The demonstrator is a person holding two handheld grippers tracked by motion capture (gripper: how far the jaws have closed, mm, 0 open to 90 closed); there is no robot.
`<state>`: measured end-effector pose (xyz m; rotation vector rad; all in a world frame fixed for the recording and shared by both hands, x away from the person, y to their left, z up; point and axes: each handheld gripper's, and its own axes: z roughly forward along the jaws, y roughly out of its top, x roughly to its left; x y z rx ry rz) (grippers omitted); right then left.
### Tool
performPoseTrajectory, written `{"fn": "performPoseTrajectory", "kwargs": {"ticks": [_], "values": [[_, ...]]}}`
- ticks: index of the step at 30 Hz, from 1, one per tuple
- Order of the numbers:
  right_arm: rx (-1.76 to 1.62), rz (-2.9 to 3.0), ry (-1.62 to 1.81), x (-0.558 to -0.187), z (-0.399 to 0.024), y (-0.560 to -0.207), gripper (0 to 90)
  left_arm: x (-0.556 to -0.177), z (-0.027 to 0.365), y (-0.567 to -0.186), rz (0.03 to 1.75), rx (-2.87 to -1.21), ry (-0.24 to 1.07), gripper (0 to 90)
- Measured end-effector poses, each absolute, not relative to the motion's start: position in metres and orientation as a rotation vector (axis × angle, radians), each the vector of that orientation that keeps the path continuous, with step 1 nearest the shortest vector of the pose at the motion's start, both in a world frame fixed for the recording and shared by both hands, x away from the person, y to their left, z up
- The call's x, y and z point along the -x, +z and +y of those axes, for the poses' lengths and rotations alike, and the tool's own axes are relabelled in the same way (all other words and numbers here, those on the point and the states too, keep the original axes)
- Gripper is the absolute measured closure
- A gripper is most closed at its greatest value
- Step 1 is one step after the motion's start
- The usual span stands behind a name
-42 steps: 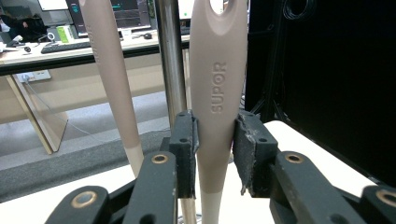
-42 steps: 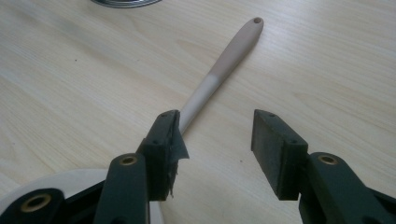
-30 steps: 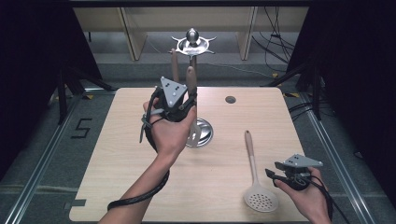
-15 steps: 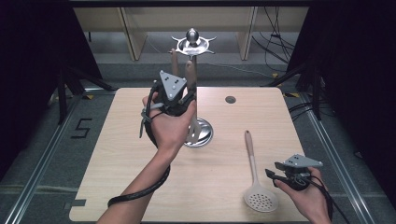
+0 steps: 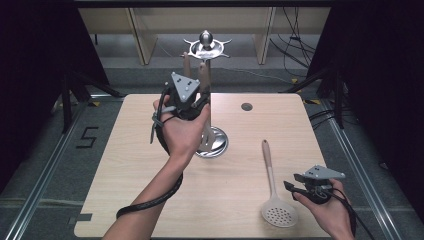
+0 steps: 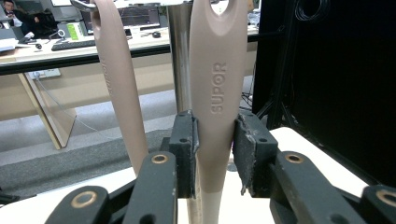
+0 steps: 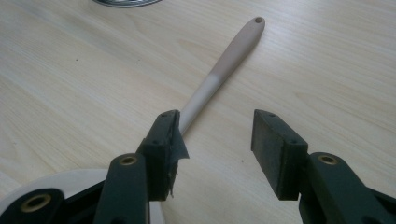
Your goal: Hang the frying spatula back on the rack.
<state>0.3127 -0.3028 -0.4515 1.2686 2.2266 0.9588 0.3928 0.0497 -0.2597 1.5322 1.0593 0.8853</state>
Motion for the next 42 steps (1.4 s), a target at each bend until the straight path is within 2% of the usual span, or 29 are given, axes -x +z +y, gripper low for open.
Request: {"fn": "performPoseTrajectory", "kwargs": {"ticks": [16,21,27,42], "values": [[-1.298,2.219,0.975,-0.312,-0.301,-0.453,52.2,-0.399,0.047,-0.259,1.068,-1.544,0.893,69.5],[-1.185,2.247,0.985,-0.316,-0.304,-0.455,52.1,-0.402,0.047,-0.259,1.073,-1.548,0.894,69.5],[-1.298,2.223,0.971,-0.312,-0.301,-0.452,52.1,-0.406,0.046,-0.259,1.077,-1.55,0.897,69.5],[-1.274,2.225,0.968,-0.313,-0.302,-0.453,52.1,-0.413,0.043,-0.259,1.08,-1.558,0.909,69.4]]}}
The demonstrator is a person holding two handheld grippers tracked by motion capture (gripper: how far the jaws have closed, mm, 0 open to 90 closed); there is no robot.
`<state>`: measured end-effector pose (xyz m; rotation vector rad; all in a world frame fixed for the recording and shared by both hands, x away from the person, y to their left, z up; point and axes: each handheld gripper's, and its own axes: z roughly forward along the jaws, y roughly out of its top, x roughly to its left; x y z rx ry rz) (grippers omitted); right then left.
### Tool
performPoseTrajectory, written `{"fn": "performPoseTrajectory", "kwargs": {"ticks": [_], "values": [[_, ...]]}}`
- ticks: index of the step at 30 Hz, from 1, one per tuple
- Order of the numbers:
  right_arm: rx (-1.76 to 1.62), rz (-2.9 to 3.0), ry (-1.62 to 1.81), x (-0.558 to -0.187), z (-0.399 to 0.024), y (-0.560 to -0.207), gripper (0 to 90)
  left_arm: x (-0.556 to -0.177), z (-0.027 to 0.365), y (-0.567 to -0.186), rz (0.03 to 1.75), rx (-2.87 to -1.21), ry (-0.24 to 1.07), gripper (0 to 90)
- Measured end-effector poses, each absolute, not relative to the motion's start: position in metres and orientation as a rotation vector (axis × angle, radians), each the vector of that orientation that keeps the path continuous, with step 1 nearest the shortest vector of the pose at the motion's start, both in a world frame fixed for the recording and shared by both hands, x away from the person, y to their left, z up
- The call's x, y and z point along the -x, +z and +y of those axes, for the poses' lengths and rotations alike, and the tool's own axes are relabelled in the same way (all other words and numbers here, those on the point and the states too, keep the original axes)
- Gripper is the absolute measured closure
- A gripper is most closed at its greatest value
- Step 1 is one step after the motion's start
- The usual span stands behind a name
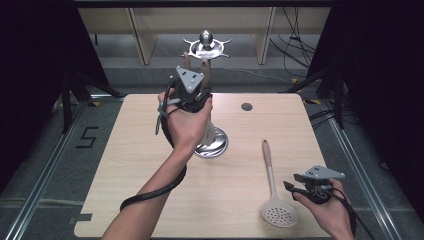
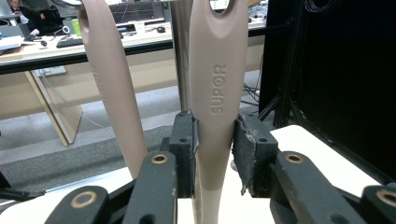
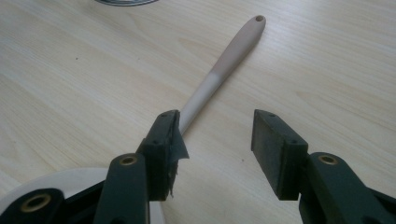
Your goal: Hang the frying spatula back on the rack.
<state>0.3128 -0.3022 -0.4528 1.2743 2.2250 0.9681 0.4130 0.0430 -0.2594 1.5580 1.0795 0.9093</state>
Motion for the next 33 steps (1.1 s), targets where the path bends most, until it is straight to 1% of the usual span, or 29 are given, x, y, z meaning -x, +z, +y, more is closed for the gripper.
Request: {"fn": "performPoseTrajectory", "kwargs": {"ticks": [17,19,21,24,26,27,29,31,33], "values": [[-1.272,2.228,0.966,-0.312,-0.302,-0.453,51.4,-0.413,0.044,-0.265,1.051,-1.555,0.924,68.3],[-1.271,2.228,0.96,-0.312,-0.302,-0.453,51.3,-0.411,0.045,-0.266,1.042,-1.551,0.921,67.5],[-1.235,2.219,0.971,-0.314,-0.303,-0.455,51.1,-0.408,0.047,-0.266,1.032,-1.547,0.92,64.8],[-1.256,2.227,0.979,-0.313,-0.302,-0.456,51.1,-0.404,0.047,-0.264,1.016,-1.541,0.934,65.2],[-1.277,2.235,0.958,-0.312,-0.301,-0.453,51.0,-0.402,0.047,-0.263,1.013,-1.537,0.933,63.8],[-1.216,2.243,0.947,-0.314,-0.304,-0.454,50.9,-0.4,0.047,-0.262,1.008,-1.533,0.935,63.0],[-1.219,2.244,0.952,-0.314,-0.304,-0.454,50.8,-0.397,0.047,-0.261,1.002,-1.529,0.933,62.0],[-1.275,2.22,0.971,-0.312,-0.301,-0.454,50.8,-0.393,0.048,-0.261,0.993,-1.525,0.931,61.9],[-1.233,2.228,0.965,-0.314,-0.303,-0.455,50.8,-0.389,0.049,-0.261,0.985,-1.516,0.926,63.7]]}}
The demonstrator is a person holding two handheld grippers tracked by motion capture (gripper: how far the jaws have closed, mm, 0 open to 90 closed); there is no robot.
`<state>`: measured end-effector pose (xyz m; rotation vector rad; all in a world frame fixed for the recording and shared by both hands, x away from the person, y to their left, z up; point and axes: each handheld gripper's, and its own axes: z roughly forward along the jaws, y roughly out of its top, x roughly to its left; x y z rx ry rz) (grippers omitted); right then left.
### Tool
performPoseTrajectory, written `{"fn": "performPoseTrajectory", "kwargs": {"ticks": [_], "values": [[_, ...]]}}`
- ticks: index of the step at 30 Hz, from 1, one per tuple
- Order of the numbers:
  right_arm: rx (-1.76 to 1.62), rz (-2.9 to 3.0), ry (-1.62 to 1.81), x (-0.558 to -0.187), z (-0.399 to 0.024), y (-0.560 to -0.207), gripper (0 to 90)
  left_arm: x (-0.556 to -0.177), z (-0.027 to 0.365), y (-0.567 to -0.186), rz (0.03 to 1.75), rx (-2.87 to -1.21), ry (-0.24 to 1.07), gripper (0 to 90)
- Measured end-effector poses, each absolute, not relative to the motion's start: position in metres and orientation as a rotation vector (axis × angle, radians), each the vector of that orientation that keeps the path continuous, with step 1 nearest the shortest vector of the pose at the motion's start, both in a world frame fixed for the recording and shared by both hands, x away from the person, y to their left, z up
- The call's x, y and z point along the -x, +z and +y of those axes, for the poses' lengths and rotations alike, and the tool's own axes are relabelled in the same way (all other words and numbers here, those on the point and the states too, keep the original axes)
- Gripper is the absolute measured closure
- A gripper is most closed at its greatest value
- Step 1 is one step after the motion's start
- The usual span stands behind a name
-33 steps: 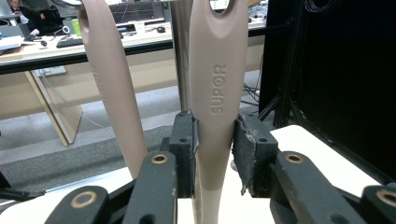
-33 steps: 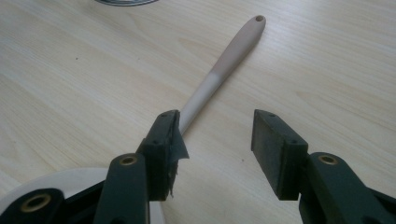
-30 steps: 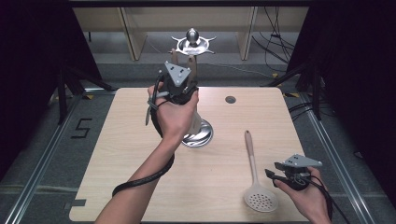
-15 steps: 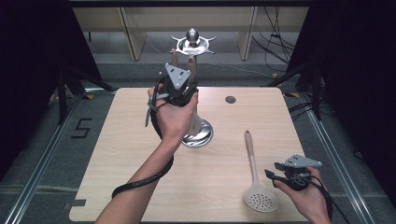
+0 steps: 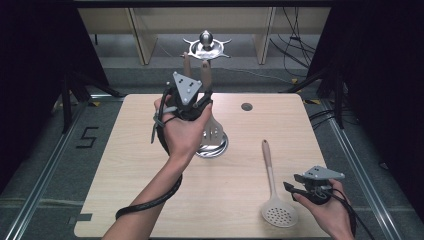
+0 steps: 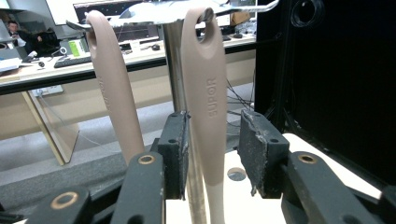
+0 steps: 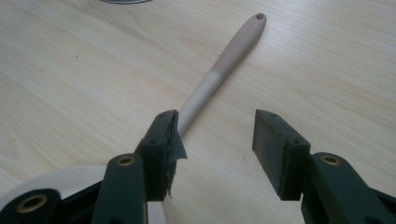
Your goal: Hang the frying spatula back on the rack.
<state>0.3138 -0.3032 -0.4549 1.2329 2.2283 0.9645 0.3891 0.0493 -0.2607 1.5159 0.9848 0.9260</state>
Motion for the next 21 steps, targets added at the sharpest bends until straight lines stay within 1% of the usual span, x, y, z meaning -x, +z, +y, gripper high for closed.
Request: {"fn": "performPoseTrajectory", "kwargs": {"ticks": [2,8,16,21], "values": [[-1.283,2.242,0.963,-0.312,-0.302,-0.453,50.8,-0.385,0.051,-0.26,0.968,-1.515,0.929,69.4],[-1.233,2.238,0.948,-0.313,-0.303,-0.454,50.9,-0.374,0.053,-0.255,0.938,-1.487,0.907,89.2],[-1.21,2.246,0.942,-0.314,-0.304,-0.454,50.9,-0.379,0.046,-0.245,0.892,-1.484,0.892,89.6],[-1.23,2.25,0.961,-0.314,-0.304,-0.454,51.0,-0.384,0.042,-0.24,0.895,-1.469,0.888,89.6]]}}
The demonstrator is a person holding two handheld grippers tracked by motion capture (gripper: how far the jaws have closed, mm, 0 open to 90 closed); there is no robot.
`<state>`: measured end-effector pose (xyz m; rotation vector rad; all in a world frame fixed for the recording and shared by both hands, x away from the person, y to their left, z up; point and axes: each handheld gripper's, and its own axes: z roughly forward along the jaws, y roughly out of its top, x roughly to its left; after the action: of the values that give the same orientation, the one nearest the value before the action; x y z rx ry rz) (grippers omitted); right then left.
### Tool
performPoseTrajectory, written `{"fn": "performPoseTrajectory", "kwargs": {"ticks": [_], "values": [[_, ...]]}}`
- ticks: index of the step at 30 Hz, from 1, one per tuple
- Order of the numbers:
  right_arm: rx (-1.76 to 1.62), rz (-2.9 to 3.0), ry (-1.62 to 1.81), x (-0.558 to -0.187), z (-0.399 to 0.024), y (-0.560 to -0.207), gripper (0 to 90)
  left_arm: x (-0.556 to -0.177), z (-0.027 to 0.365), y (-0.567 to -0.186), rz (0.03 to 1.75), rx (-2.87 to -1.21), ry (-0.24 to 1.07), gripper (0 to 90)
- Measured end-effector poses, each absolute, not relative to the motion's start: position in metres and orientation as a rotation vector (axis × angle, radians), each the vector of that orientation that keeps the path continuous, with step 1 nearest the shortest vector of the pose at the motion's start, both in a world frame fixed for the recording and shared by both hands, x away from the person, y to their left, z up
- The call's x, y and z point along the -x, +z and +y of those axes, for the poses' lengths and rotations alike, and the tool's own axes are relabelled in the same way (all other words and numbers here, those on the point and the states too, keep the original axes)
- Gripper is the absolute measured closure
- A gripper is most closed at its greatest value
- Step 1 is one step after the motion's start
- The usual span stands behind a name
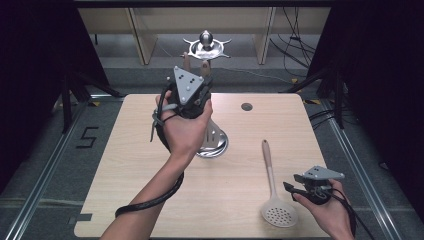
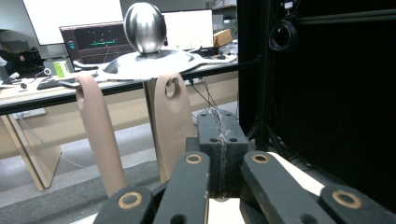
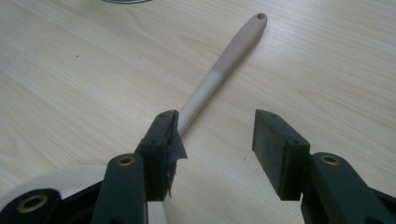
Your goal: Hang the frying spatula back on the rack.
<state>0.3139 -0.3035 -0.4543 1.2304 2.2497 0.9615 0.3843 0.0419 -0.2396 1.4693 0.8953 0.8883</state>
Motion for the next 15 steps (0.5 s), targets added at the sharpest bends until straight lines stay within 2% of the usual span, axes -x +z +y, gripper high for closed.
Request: {"fn": "performPoseTrajectory", "kwargs": {"ticks": [15], "values": [[-1.218,2.244,0.95,-0.314,-0.304,-0.454,51.0,-0.394,0.04,-0.226,0.905,-1.441,0.925,89.7]]}}
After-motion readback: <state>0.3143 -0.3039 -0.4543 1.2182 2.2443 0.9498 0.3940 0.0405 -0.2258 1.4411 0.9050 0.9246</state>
